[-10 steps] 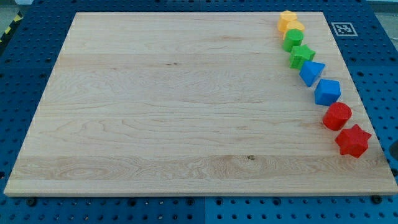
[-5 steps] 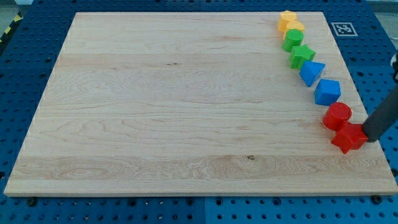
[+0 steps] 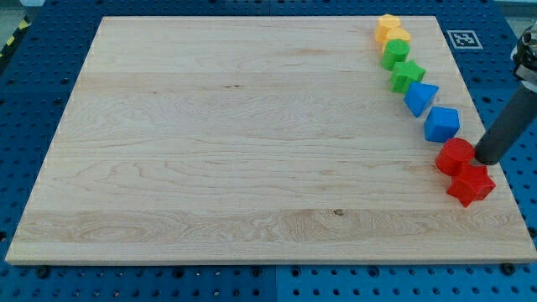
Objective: Adjust the red blocks in a vertical line
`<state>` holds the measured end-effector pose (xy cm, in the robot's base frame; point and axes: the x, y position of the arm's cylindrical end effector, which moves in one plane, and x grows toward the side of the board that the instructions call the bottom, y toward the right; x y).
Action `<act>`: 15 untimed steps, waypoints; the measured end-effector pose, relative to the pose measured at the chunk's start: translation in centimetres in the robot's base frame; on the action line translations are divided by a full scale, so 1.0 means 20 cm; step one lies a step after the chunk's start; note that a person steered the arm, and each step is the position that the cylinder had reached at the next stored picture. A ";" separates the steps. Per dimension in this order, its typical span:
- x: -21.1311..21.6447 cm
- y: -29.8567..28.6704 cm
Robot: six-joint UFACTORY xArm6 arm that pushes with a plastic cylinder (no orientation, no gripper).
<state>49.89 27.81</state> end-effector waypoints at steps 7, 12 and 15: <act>0.28 -0.05; 0.24 -0.09; 0.08 0.03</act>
<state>51.39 28.32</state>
